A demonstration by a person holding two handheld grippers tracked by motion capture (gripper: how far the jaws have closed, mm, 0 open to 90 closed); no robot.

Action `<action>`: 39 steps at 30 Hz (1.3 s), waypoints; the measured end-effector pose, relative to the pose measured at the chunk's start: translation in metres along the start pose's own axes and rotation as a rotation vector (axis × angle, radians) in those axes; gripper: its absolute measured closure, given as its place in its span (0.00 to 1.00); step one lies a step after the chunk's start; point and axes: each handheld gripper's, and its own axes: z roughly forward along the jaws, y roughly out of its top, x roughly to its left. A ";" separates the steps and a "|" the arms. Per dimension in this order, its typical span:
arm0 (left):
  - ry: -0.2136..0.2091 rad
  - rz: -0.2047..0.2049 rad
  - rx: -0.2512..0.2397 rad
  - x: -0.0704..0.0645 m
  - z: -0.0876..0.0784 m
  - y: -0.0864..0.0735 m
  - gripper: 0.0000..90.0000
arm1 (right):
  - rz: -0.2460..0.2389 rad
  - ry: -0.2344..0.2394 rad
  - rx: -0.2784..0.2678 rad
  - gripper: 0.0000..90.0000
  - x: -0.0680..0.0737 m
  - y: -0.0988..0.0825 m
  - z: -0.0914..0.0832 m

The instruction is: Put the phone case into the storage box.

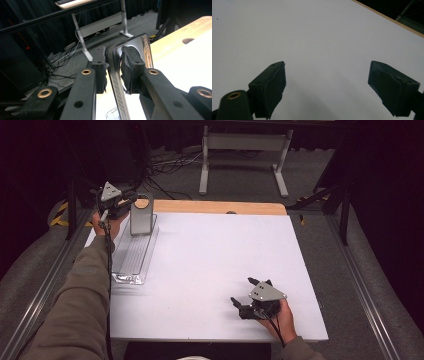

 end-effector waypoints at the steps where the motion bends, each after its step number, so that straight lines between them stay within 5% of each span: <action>1: 0.004 -0.003 0.002 0.001 0.000 -0.001 0.78 | -0.003 -0.010 -0.005 0.17 0.000 0.001 -0.001; 13: 0.066 0.009 0.022 0.001 0.000 0.001 0.59 | -0.001 -0.021 -0.021 0.17 -0.001 0.002 -0.005; 27: 0.038 -0.031 0.024 0.000 -0.013 0.005 0.37 | -0.008 -0.027 -0.033 0.18 0.000 0.005 -0.007; 39: 0.016 -0.031 0.020 -0.006 -0.024 0.009 0.32 | -0.011 -0.019 -0.038 0.19 0.000 0.006 -0.009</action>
